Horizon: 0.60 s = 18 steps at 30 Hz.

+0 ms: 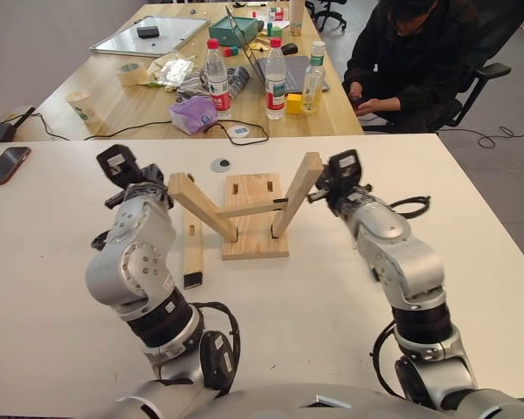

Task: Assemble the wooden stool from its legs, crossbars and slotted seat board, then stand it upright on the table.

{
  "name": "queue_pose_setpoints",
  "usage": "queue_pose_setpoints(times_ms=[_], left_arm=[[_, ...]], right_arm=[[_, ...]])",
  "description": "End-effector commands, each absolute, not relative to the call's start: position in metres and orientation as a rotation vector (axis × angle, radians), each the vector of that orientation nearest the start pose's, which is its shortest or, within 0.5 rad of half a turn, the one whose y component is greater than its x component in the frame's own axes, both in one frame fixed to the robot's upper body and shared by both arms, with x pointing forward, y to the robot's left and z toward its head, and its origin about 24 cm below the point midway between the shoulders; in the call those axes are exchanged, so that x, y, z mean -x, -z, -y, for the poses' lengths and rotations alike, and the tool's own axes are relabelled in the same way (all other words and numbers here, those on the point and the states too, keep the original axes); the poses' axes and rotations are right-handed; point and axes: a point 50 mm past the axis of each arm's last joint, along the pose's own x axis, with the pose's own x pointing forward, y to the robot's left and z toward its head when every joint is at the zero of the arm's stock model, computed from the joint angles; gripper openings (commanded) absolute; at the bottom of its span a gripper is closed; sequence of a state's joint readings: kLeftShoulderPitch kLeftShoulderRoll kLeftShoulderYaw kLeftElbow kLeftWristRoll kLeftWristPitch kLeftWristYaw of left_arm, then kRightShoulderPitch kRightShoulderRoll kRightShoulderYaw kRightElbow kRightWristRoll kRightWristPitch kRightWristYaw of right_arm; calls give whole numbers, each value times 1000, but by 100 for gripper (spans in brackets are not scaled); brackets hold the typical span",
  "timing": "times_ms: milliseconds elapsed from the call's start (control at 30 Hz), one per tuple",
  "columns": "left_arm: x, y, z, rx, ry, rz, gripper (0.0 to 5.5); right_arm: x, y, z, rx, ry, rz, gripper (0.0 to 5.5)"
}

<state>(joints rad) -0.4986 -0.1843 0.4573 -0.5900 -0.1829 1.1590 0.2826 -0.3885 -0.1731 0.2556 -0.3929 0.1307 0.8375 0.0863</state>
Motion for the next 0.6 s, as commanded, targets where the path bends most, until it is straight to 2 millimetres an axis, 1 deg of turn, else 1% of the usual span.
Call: queue_pose_setpoints(times_ms=[33, 200, 333, 400, 500, 533, 600], left_arm=[[-280, -164, -139, 483, -151, -217, 0], [-281, -162, -132, 496, -124, -231, 0], [-279, -159, -120, 500, -67, -262, 0], [-278, -156, -122, 505, -72, -274, 0], [-279, -154, -141, 496, -146, -251, 0], [-281, -157, -155, 487, -195, -208, 0], [-283, -170, -185, 477, -296, -81, 0]], right_arm=[[-260, -145, 46, 241, -664, -103, 3], [-257, -141, 48, 279, -694, -135, 3], [-257, -140, 48, 287, -711, -144, 3], [-258, -138, 50, 277, -695, -152, 3], [-270, -139, 74, 235, -577, -157, 3], [-277, -140, 88, 208, -515, -158, 3], [-291, -144, 115, 133, -392, -147, 3]])
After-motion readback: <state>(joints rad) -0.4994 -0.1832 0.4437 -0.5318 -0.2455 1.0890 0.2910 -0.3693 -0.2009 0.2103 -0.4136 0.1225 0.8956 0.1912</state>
